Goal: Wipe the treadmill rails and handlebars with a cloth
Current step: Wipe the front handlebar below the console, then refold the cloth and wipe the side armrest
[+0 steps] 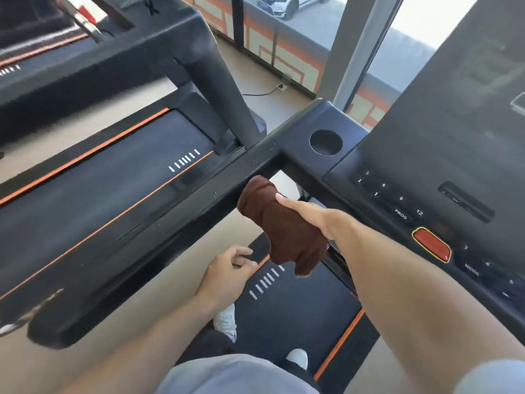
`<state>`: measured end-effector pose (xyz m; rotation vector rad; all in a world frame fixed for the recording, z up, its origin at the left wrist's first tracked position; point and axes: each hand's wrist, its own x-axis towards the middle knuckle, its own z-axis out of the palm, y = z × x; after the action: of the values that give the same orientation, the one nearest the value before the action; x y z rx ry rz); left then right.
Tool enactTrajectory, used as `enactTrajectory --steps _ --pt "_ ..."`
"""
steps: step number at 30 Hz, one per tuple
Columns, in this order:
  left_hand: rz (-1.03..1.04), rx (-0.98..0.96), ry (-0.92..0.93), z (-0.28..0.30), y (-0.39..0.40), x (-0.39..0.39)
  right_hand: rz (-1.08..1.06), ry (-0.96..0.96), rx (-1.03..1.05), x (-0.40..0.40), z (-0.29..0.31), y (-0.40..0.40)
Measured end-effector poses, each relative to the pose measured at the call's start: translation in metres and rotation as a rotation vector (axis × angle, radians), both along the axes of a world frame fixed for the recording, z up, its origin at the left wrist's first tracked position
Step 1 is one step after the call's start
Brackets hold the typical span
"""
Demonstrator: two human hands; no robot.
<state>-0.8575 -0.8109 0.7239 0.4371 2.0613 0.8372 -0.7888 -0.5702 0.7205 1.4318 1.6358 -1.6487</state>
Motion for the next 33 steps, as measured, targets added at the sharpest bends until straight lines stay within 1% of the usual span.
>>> enactTrajectory --steps 3,6,11,16,18,19,20,23,25,26,28,31,33 --pt "0.046 0.027 -0.007 0.002 -0.002 0.04 0.021 0.027 -0.03 0.026 0.001 -0.001" --pt "0.042 0.04 -0.026 -0.003 -0.002 0.077 0.056 0.037 -0.004 0.048 0.0 -0.004" --pt "0.102 0.09 0.015 -0.011 0.013 0.131 0.099 0.041 0.033 0.095 0.002 -0.008" --pt "0.171 0.123 -0.007 -0.015 0.031 0.163 0.191 0.074 0.162 0.12 -0.007 -0.012" --pt "0.192 0.13 -0.042 -0.015 0.034 0.169 0.28 0.092 0.298 0.124 -0.01 -0.016" --pt "0.203 0.127 -0.057 -0.017 0.035 0.17 0.338 0.075 0.398 0.126 -0.011 -0.021" --pt "0.211 0.128 -0.059 -0.018 0.035 0.17 0.407 0.038 0.529 0.13 -0.012 -0.027" --pt "0.256 0.121 -0.059 -0.026 0.035 0.163 0.647 -0.153 1.013 0.138 -0.019 -0.053" --pt "0.285 0.112 -0.061 -0.03 0.036 0.15 0.757 -0.179 1.211 0.131 -0.027 -0.063" --pt "0.285 0.106 -0.055 -0.031 0.037 0.143 0.799 -0.179 1.277 0.124 -0.031 -0.065" --pt "0.262 0.102 -0.034 -0.032 0.038 0.127 0.871 -0.15 1.344 0.108 -0.034 -0.066" --pt "0.239 0.111 -0.001 -0.031 0.04 0.1 0.948 -0.077 1.389 0.08 -0.037 -0.064" --pt "0.22 0.101 0.02 -0.029 0.04 0.08 0.954 -0.048 1.403 0.057 -0.039 -0.06"
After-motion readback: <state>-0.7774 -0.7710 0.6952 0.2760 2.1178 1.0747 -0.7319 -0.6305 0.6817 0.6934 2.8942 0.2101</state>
